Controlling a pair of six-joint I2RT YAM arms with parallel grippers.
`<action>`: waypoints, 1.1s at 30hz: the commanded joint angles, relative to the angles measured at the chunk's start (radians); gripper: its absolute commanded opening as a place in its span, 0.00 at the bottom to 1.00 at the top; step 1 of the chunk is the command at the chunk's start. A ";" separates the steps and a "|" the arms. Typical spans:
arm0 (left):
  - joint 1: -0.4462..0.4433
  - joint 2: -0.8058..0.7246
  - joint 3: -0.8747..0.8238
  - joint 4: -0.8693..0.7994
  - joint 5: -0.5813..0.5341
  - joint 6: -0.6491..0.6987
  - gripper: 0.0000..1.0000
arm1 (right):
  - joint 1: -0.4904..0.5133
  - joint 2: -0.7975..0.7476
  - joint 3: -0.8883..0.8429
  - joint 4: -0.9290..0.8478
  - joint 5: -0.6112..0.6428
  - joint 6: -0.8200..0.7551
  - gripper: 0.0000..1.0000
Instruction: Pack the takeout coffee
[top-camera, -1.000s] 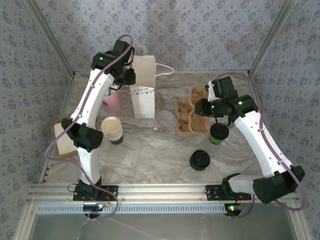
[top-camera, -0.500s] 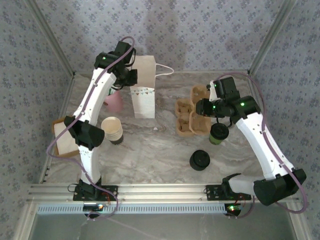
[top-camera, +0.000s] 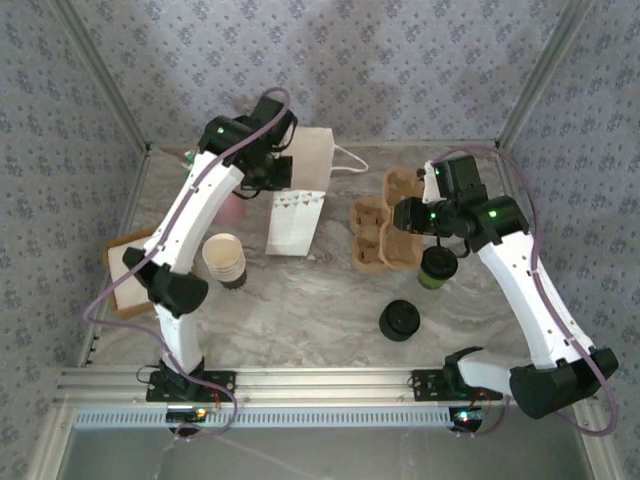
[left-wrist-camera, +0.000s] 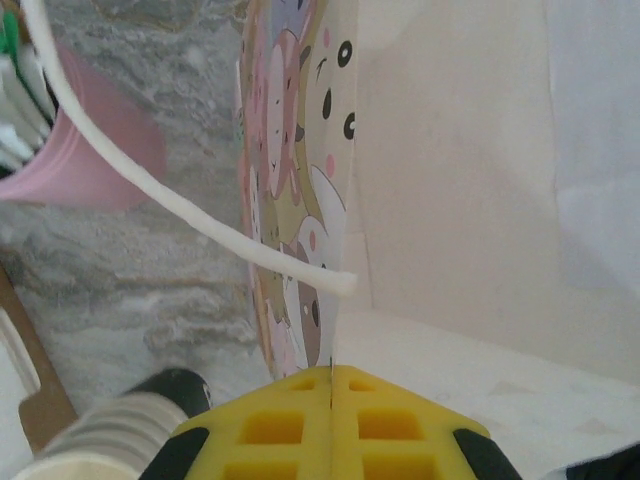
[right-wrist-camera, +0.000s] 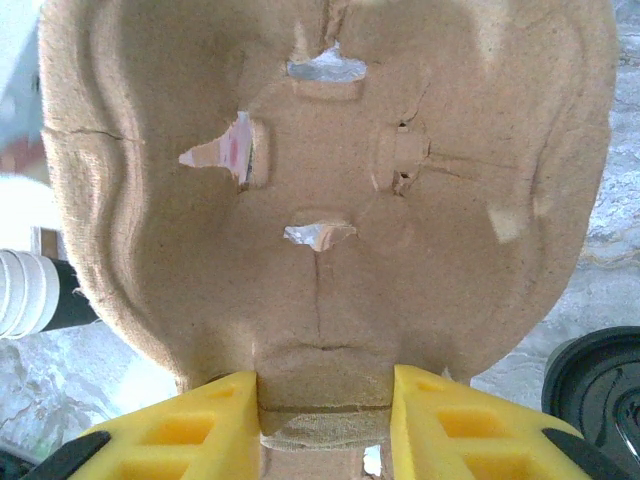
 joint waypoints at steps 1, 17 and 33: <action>-0.043 -0.123 -0.084 -0.009 -0.058 -0.085 0.00 | -0.008 -0.040 0.019 -0.031 -0.023 0.005 0.37; -0.254 -0.542 -0.640 0.295 -0.051 -0.392 0.00 | -0.071 -0.123 0.085 -0.129 -0.023 -0.022 0.37; -0.376 -0.675 -0.862 0.486 -0.049 -0.550 0.10 | -0.092 -0.077 0.216 -0.120 -0.127 0.014 0.36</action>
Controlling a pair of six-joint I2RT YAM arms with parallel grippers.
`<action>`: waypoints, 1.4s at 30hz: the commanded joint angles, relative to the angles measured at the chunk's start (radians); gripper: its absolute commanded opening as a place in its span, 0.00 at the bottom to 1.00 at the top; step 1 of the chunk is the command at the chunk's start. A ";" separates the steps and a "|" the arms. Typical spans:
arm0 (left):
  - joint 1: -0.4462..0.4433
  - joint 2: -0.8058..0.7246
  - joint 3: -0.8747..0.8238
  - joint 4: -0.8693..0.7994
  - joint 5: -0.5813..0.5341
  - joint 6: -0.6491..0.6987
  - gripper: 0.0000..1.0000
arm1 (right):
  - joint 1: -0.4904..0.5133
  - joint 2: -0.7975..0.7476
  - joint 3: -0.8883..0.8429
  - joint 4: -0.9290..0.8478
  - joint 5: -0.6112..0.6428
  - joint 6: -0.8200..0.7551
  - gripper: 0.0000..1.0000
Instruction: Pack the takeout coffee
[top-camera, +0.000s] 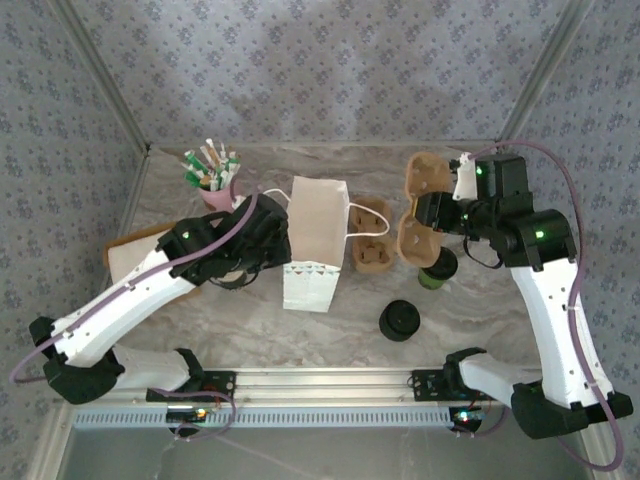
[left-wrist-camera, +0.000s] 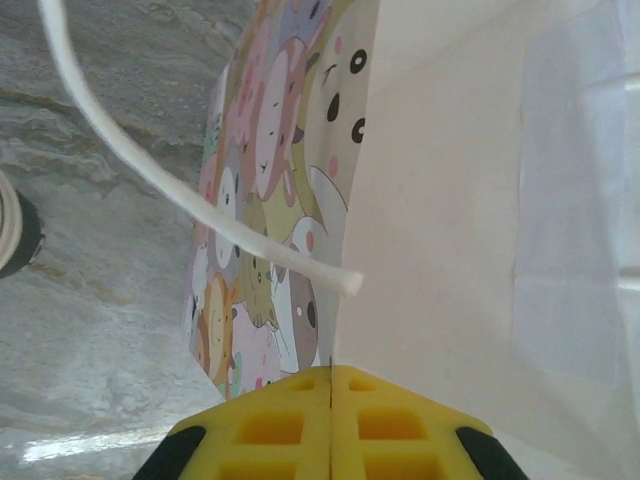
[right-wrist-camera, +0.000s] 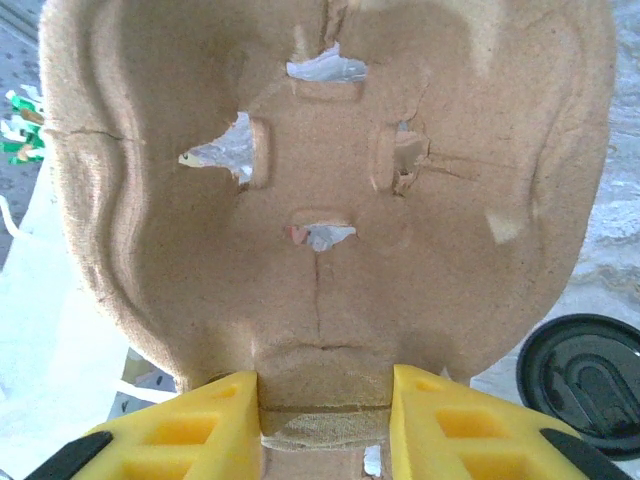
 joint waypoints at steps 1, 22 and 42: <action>-0.010 -0.035 -0.046 0.114 0.017 -0.037 0.13 | -0.001 0.021 0.056 0.012 -0.082 0.025 0.36; 0.136 -0.165 -0.036 0.018 0.085 0.155 0.62 | 0.323 0.314 0.297 0.152 -0.171 0.165 0.35; 0.587 -0.051 -0.016 0.114 0.495 0.369 0.63 | 0.415 0.497 0.314 0.187 -0.145 0.171 0.34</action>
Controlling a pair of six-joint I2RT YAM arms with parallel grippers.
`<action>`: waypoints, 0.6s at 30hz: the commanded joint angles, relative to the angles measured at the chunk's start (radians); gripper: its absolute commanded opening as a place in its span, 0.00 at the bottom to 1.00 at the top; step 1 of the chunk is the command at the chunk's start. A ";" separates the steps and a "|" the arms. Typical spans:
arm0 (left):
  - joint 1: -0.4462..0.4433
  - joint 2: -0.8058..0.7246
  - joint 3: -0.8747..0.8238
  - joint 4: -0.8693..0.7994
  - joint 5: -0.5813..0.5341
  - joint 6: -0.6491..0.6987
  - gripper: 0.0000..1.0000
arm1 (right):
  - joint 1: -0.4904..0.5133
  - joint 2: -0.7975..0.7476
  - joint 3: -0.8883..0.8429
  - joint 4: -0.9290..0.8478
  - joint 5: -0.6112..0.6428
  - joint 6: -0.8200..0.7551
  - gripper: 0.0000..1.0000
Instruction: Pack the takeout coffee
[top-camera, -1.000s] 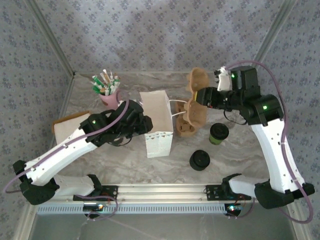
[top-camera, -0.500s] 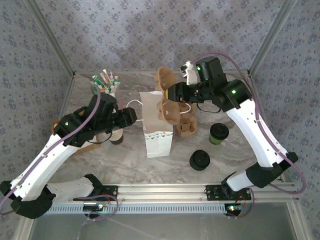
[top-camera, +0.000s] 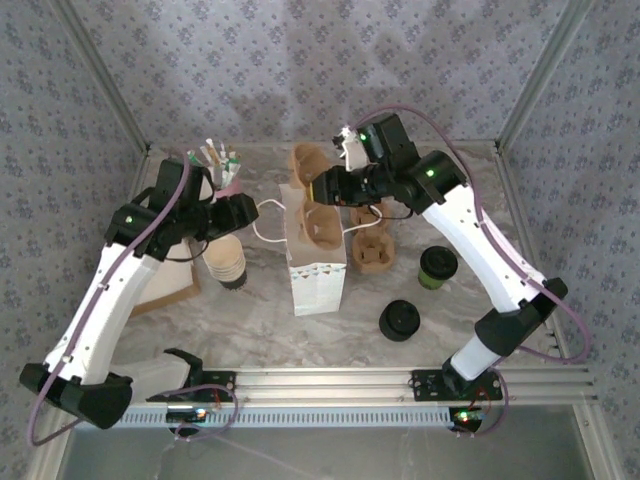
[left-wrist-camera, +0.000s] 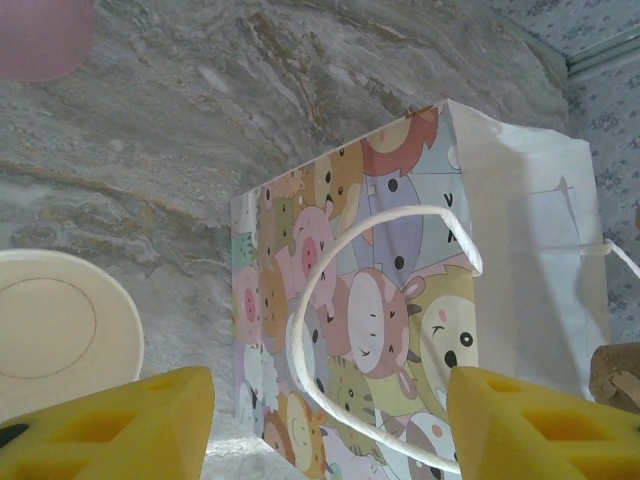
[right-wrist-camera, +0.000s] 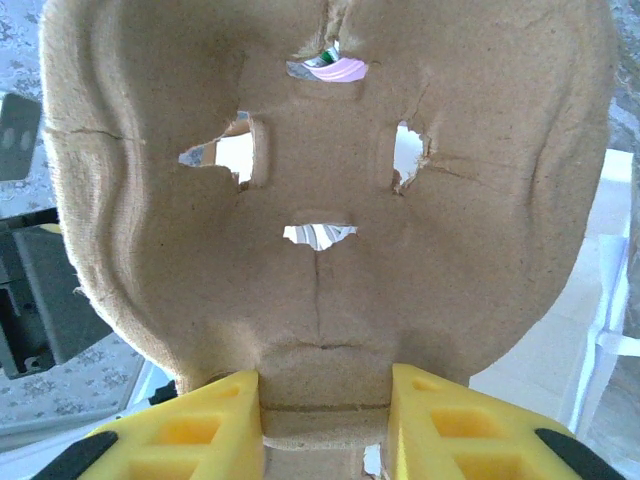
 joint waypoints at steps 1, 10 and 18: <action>0.007 0.020 0.024 0.042 0.063 0.038 0.63 | 0.011 0.011 -0.026 0.028 0.010 0.017 0.34; 0.010 0.044 0.015 0.064 0.066 0.041 0.62 | 0.019 -0.004 -0.087 0.033 0.018 0.061 0.34; 0.011 0.056 0.012 0.069 0.061 0.045 0.62 | 0.021 -0.011 -0.110 -0.003 0.013 0.082 0.33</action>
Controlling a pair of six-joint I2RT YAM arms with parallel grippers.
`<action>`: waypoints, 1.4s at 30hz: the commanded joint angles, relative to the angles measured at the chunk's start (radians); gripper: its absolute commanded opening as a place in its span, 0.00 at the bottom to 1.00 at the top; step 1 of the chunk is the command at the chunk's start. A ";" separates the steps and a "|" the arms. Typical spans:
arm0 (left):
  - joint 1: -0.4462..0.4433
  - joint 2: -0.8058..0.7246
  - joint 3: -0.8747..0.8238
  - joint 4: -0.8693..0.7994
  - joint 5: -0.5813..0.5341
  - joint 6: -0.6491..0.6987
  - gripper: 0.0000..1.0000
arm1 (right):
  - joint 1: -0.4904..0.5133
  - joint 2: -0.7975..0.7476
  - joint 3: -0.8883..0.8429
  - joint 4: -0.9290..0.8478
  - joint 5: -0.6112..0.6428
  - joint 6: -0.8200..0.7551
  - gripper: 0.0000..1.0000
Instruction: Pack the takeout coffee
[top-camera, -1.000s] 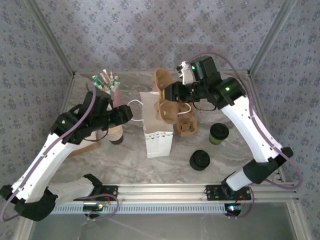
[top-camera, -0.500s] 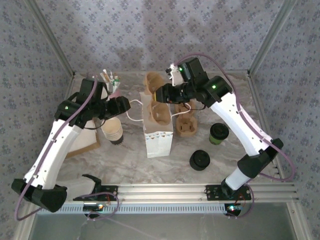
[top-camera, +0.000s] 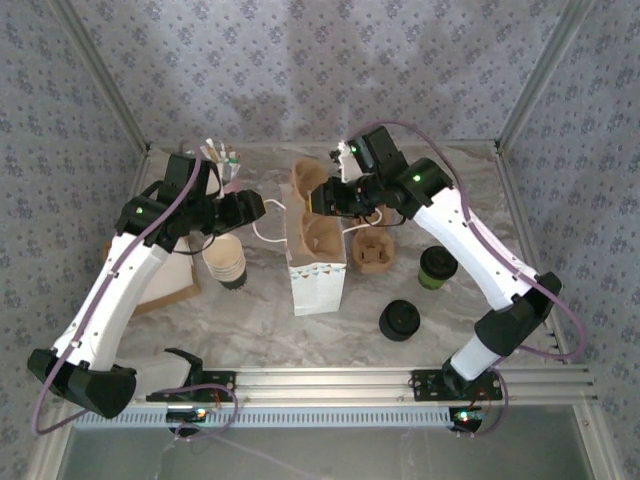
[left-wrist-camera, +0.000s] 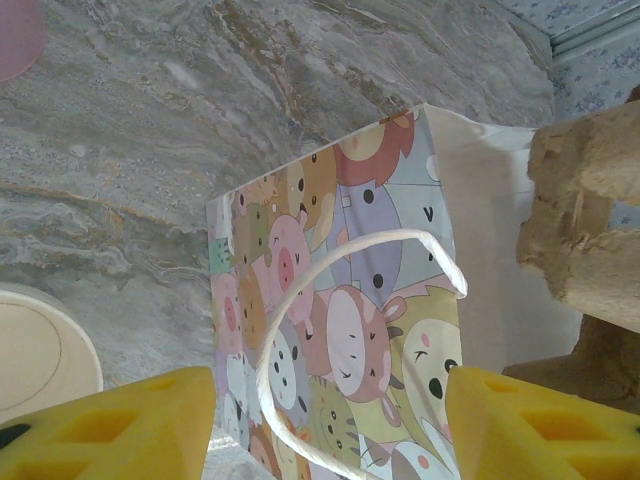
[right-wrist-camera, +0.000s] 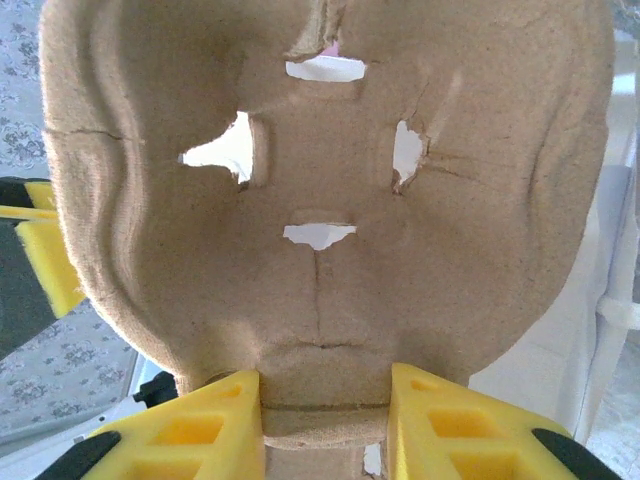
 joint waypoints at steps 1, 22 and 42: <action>0.008 0.012 0.013 0.025 0.013 0.024 0.62 | 0.008 -0.010 -0.001 -0.033 0.005 0.022 0.33; 0.016 0.068 0.028 0.034 0.005 0.045 0.62 | -0.003 0.041 0.000 -0.089 -0.059 0.003 0.33; 0.016 0.074 0.017 0.042 0.011 0.045 0.60 | 0.015 0.076 0.037 -0.184 0.019 -0.037 0.33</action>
